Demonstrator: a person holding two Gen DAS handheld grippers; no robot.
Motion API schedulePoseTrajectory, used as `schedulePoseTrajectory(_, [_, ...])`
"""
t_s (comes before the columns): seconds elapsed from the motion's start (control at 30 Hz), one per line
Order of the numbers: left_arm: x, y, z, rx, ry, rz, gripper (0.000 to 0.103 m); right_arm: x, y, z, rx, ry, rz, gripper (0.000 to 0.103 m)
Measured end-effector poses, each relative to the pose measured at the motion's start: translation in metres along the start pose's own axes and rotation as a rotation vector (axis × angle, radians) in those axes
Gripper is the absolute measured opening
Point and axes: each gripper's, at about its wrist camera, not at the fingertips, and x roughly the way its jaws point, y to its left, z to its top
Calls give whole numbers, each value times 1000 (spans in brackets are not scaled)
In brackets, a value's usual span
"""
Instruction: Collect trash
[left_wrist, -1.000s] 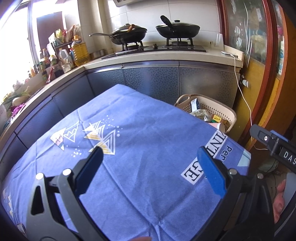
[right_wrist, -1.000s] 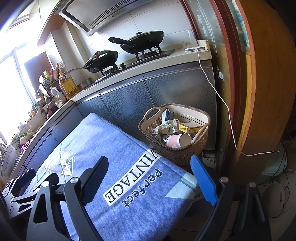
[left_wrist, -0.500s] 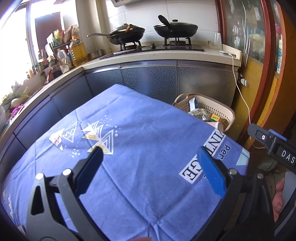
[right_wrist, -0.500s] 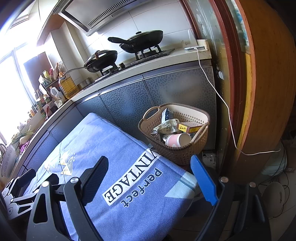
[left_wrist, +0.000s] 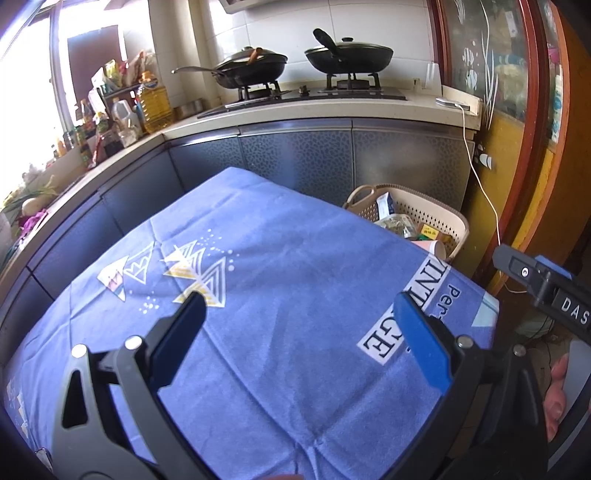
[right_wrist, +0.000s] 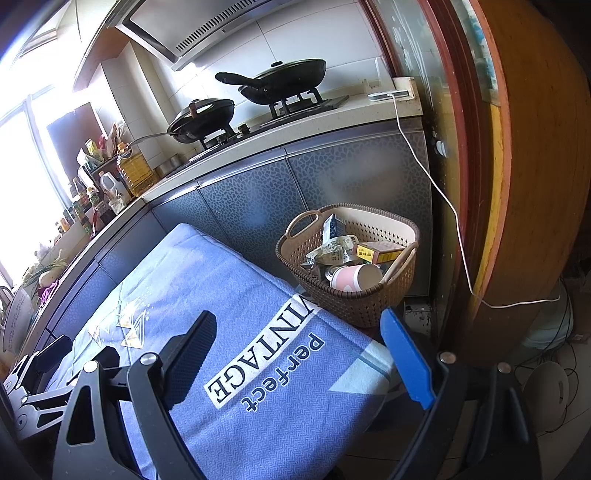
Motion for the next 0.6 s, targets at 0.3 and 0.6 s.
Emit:
schedulePoseTrajectory(0.3, [1, 1, -3, 0, -5, -30, 97, 1, -1, -6, 0, -2, -4, 89])
schedulePoseTrajectory(0.6, [5, 4, -5, -2, 22, -29, 97, 1, -1, -12, 5, -3, -5, 89])
